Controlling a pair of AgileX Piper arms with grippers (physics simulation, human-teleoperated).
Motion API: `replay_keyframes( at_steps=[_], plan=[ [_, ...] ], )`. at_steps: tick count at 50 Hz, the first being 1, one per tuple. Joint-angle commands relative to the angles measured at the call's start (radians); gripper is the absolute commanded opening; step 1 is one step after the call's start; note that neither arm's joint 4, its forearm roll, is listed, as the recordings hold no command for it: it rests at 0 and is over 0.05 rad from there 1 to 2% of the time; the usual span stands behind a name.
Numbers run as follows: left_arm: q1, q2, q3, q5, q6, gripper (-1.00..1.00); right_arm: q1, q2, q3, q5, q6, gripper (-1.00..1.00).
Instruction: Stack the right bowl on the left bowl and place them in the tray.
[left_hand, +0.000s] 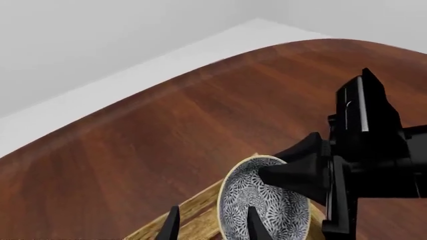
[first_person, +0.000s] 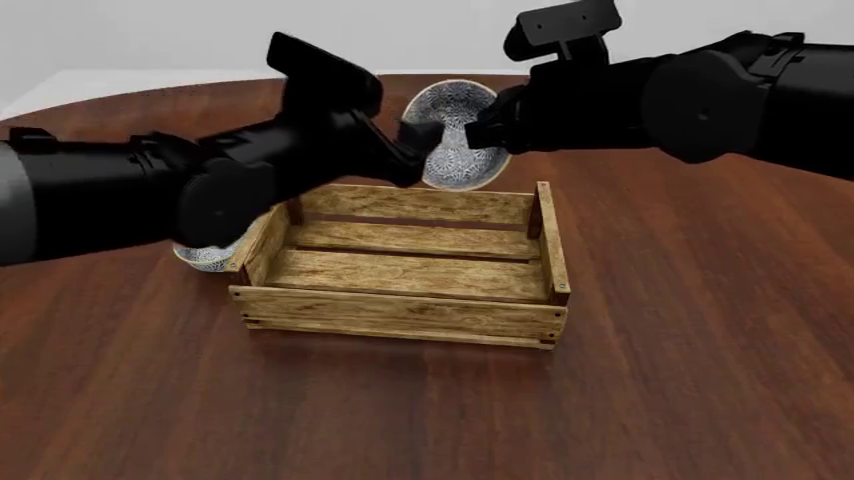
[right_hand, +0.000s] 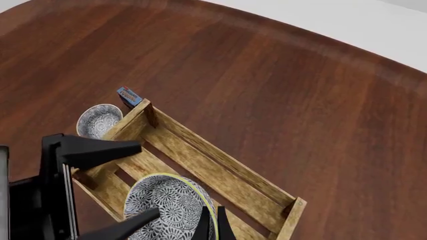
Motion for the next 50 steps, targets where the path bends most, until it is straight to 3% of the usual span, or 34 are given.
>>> replay_keyframes(
  at_steps=[1, 20, 21, 46, 47, 50],
  plan=[
    [-0.017, 0.047, -0.001, -0.027, -0.005, 1.0, 0.003, -0.113, 0.066, -0.012, 0.005, -1.0],
    [-0.028, 0.097, -0.016, -0.037, -0.017, 1.0, 0.004, -0.12, 0.067, -0.01, 0.005, -1.0],
    [-0.026, 0.097, -0.017, -0.036, -0.02, -1.0, 0.004, -0.12, 0.067, -0.01, 0.005, -1.0],
    [-0.031, 0.068, 0.002, -0.042, -0.029, -1.0, 0.0, -0.108, 0.064, -0.011, -0.001, -1.0],
    [-0.031, 0.068, 0.002, -0.042, -0.03, -1.0, -0.001, -0.107, 0.063, -0.011, -0.001, 1.0],
    [-0.026, 0.064, 0.003, -0.043, -0.029, -1.0, -0.001, -0.109, 0.063, -0.012, 0.003, 1.0]
  ],
)
